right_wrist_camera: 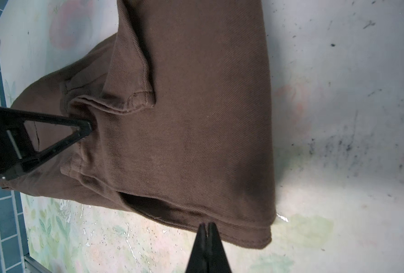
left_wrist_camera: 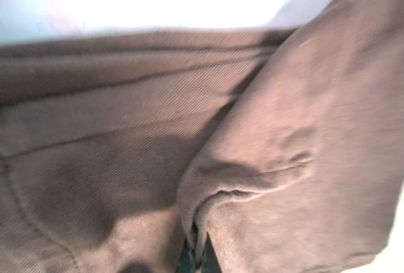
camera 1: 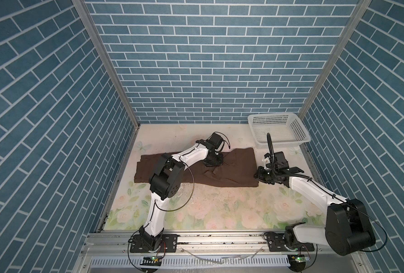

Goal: Fold and stack the trousers

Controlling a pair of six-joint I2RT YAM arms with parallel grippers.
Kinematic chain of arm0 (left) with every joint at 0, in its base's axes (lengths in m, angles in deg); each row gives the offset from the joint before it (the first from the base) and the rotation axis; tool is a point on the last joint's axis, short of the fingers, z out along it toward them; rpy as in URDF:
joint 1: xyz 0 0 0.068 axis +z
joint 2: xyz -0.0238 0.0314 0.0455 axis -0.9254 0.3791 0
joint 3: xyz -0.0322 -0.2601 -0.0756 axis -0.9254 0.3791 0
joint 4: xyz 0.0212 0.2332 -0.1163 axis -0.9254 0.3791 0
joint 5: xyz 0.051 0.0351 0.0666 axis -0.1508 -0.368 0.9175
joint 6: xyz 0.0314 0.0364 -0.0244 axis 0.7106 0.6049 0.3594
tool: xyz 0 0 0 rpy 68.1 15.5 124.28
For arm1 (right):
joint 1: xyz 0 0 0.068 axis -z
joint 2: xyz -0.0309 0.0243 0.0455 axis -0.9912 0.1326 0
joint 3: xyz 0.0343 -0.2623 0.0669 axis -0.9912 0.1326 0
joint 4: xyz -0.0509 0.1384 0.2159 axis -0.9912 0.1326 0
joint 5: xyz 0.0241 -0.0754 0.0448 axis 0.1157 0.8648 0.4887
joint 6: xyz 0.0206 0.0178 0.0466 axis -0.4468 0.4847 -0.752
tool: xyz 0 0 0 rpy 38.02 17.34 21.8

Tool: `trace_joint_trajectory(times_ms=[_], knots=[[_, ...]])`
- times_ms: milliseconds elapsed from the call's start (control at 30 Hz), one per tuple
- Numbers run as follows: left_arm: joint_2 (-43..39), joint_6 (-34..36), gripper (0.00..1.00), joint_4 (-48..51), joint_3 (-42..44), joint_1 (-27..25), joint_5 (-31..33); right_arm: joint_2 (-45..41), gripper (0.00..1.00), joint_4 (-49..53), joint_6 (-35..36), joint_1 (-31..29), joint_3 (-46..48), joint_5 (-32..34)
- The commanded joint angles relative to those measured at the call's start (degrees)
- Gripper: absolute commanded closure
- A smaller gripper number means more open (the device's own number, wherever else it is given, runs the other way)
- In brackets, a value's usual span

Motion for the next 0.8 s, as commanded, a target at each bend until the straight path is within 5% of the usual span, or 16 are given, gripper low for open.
trace_joint_trajectory(times_ms=[0, 367, 500, 767], knots=[[-6.7, -1.3, 1.00, 1.5, 0.8, 0.4, -2.0, -1.0, 1.00, 1.4, 2.7, 0.3, 1.1, 0.3], [-16.8, -13.9, 1.00, -8.9, 22.6, 4.8, -6.0, 0.9, 1.00, -1.7, 4.1, 0.2, 1.5, -5.5], [-14.0, -16.3, 0.76, -11.0, 25.2, 8.2, -8.1, 1.0, 1.00, -1.9, 4.4, 0.3, 1.6, -6.0], [-15.2, -16.0, 0.61, -10.0, 22.8, 12.2, -8.2, 0.1, 0.93, -1.9, 3.9, 0.3, 2.1, -7.0]])
